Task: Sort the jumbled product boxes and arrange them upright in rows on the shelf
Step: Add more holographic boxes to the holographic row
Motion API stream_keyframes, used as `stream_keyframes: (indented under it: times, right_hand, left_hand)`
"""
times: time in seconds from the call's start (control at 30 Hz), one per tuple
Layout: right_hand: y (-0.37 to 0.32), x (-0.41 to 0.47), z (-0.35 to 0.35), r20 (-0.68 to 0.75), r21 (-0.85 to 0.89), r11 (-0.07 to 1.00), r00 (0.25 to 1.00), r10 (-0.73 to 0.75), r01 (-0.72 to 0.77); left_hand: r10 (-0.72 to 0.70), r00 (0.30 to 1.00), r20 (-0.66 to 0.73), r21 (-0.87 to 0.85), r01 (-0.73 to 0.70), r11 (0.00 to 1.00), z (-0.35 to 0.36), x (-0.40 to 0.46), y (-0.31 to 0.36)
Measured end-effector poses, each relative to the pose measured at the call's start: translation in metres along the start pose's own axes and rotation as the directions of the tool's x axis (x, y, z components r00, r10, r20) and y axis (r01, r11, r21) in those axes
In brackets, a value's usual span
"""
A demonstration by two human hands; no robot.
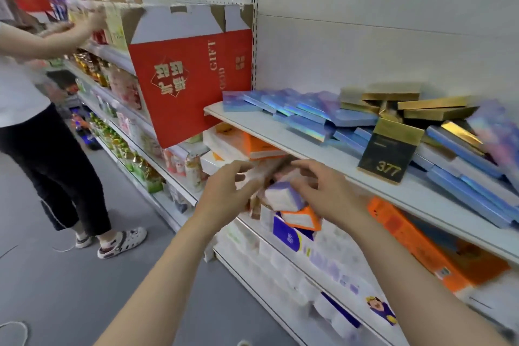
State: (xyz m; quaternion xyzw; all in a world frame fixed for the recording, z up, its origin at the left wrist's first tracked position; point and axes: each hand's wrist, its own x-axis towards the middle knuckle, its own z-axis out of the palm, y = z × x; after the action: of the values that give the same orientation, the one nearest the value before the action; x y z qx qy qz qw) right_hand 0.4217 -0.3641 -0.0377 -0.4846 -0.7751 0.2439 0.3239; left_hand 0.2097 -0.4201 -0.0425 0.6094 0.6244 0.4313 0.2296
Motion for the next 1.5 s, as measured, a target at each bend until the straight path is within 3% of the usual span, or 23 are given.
stream_keyframes:
  times: [0.2,0.43,0.6,0.7,0.83,0.93,1.03,1.1,1.17,1.23,1.37,1.5]
  right_hand:
    - [-0.003,0.147,0.024,-0.023,0.088,0.995,0.999,0.042,-0.039]
    - [0.005,0.258,0.051,-0.034,0.05,0.993,0.994,0.107,-0.105]
    - [0.022,0.318,0.052,-0.194,-0.006,0.985,0.967,0.166,-0.17]
    - [0.03,0.348,0.058,-0.228,-0.157,0.957,0.952,0.205,-0.244]
    - [0.032,0.383,0.076,-0.126,-0.402,0.852,0.942,0.312,-0.336]
    - [0.032,0.388,0.093,-0.082,-0.539,0.789,0.95,0.301,-0.296]
    - [0.027,0.384,0.101,0.007,-0.321,0.919,0.97,0.242,-0.227]
    - [0.025,0.384,0.103,-0.045,-0.169,0.96,0.975,0.218,-0.223]
    - [0.028,0.388,0.106,-0.198,-0.256,0.915,0.943,0.268,-0.313]
    - [0.028,0.391,0.113,-0.236,-0.333,0.83,0.892,0.385,-0.447]
    - [0.027,0.391,0.121,-0.28,-0.161,0.865,0.863,0.421,-0.475]
    - [0.028,0.392,0.118,-0.388,-0.042,0.804,0.751,0.534,-0.593]
  left_hand:
    - [0.032,0.999,0.033,0.067,-0.035,0.997,-0.03,0.154,-0.031]
    - [0.027,0.998,0.059,0.047,-0.029,0.998,-0.039,0.274,-0.068]
    - [0.084,0.993,0.087,0.081,-0.091,0.992,-0.04,0.354,-0.094]
    - [0.151,0.979,0.136,0.099,-0.165,0.981,-0.037,0.396,-0.105]
    - [0.203,0.941,0.27,0.066,-0.228,0.971,-0.028,0.438,-0.119]
    - [0.177,0.928,0.328,0.018,-0.193,0.981,-0.02,0.461,-0.13]
    - [0.187,0.915,0.358,-0.039,-0.185,0.982,-0.01,0.478,-0.139]
    - [0.191,0.91,0.367,-0.076,-0.175,0.982,-0.004,0.487,-0.144]
    - [0.169,0.909,0.381,-0.113,-0.136,0.984,0.0,0.493,-0.149]
    - [0.158,0.906,0.394,-0.164,-0.1,0.981,0.002,0.495,-0.154]
    - [0.132,0.91,0.393,-0.27,-0.023,0.963,-0.002,0.496,-0.163]
    - [0.073,0.893,0.445,-0.277,0.059,0.959,-0.01,0.496,-0.165]
